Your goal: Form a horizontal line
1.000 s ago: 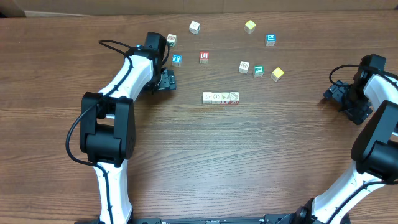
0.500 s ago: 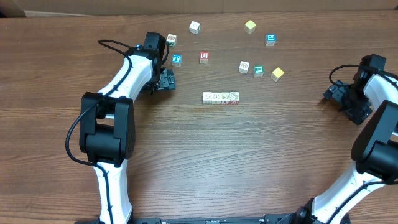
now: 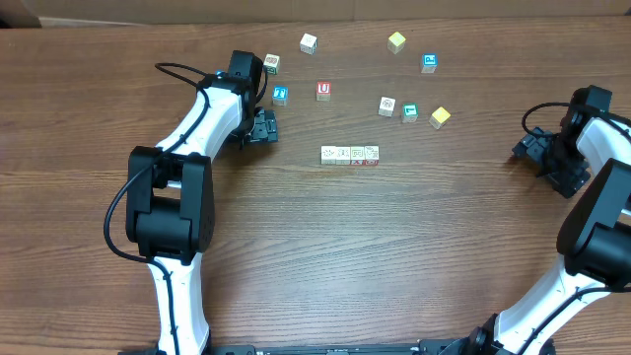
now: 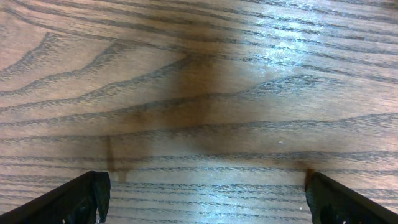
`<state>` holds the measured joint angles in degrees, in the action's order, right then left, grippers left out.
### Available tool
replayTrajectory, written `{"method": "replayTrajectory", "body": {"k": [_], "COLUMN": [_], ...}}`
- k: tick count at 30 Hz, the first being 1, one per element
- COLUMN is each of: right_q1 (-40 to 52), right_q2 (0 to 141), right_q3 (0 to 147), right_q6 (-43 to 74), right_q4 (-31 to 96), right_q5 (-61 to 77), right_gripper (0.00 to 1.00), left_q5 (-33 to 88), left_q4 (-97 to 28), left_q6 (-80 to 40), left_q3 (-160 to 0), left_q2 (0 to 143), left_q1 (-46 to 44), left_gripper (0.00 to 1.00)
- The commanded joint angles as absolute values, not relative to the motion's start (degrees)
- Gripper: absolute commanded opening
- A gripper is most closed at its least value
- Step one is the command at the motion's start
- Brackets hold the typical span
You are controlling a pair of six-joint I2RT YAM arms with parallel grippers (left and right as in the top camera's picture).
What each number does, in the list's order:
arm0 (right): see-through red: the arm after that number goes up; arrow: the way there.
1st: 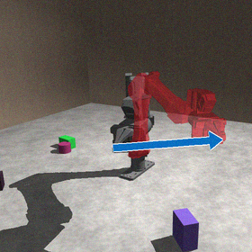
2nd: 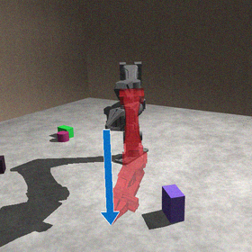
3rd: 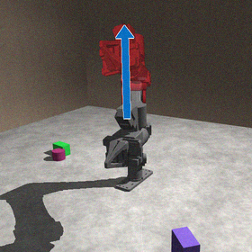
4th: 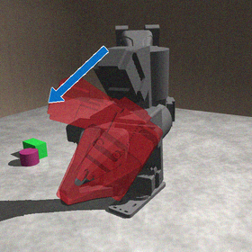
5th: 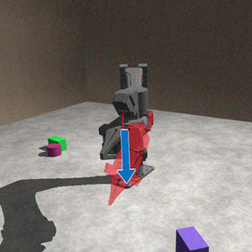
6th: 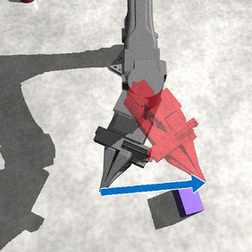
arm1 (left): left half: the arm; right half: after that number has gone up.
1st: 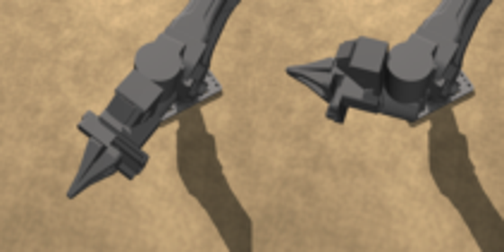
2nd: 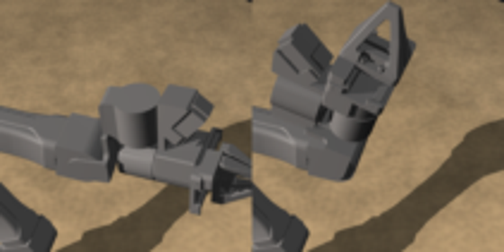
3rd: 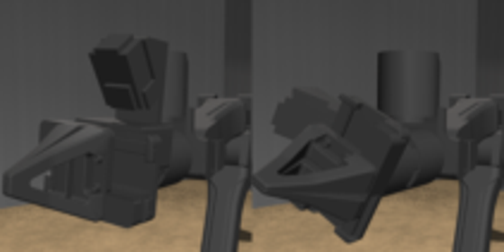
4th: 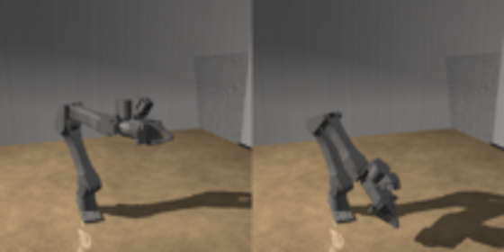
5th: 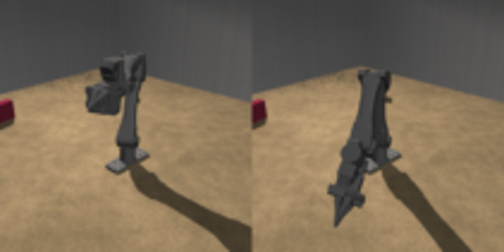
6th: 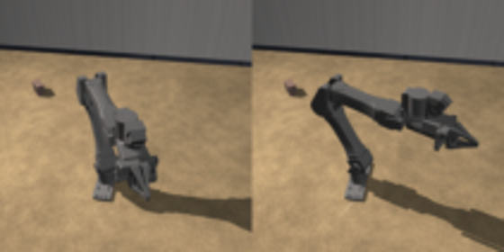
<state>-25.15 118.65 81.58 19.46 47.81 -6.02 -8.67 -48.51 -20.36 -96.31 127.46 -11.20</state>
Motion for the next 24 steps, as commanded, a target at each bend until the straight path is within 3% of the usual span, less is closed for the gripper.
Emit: {"method": "replayTrajectory", "body": {"k": [1,10,24], "right_q1": [-25.5,-25.5,-25.5], "right_q2": [119.3,119.3,119.3], "right_q3": [81.1,81.0,81.1], "right_q6": [19.5,19.5,19.5], "right_q4": [47.7,47.7,47.7], "right_q5": [-7.5,-7.5,-7.5], "right_gripper": [1.0,1.0,1.0], "left_q5": [-10.9,-10.9,-10.9], "left_q4": [-49.0,-49.1,-49.3], "left_q6": [-19.3,-19.3,-19.2], "left_q3": [-96.6,-96.6,-96.6], "left_q2": [126.8,123.8,100.7], "left_q1": [-10.9,-10.8,-5.2], "left_gripper": [1.0,1.0,1.0]}}
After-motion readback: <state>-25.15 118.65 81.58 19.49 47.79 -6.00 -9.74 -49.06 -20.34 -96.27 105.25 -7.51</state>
